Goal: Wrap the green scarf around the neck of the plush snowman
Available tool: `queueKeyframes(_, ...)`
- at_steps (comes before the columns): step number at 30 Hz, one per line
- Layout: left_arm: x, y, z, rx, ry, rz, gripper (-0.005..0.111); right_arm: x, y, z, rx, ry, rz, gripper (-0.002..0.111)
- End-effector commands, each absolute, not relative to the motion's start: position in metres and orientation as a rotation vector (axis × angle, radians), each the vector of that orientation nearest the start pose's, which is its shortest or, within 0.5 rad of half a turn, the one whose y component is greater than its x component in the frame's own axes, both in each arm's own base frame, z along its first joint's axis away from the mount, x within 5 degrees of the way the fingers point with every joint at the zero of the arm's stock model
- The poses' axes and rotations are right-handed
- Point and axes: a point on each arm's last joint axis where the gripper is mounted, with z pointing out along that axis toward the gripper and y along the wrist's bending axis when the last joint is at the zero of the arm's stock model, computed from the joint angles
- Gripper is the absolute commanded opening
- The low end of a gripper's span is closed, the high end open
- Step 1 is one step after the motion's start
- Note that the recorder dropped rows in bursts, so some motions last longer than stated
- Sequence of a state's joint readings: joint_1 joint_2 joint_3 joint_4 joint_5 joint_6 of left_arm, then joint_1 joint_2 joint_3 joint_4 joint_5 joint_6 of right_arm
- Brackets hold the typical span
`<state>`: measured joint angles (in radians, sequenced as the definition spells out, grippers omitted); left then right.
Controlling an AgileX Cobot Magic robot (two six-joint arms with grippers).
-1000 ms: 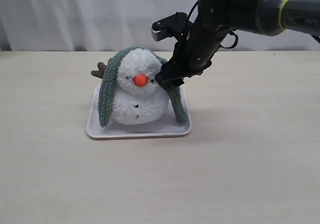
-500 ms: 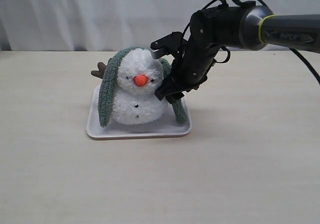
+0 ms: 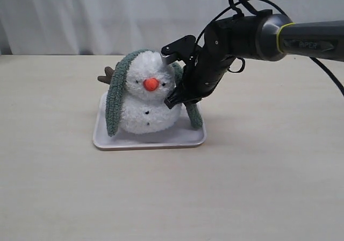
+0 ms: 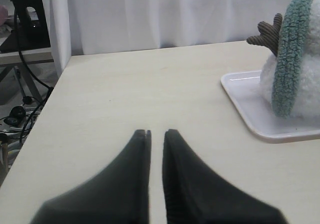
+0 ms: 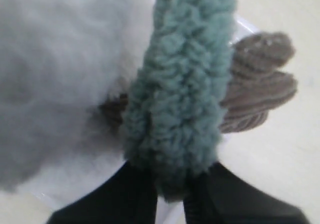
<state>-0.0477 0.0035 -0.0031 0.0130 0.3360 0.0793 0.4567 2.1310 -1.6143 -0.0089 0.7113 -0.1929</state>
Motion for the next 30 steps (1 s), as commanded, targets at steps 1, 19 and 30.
queueKeyframes(1,0.054,-0.002,0.184,0.121,1.803,0.037,0.01,0.408,0.201,0.177,-0.862,2.587,0.095,0.004)
queueKeyframes(19,0.054,-0.002,0.184,0.121,1.803,0.037,0.01,0.404,0.218,0.247,-0.677,2.652,0.432,0.004)
queueKeyframes(30,0.054,-0.002,0.184,0.121,1.803,0.037,0.01,0.404,0.227,0.196,-0.667,2.853,0.701,0.004)
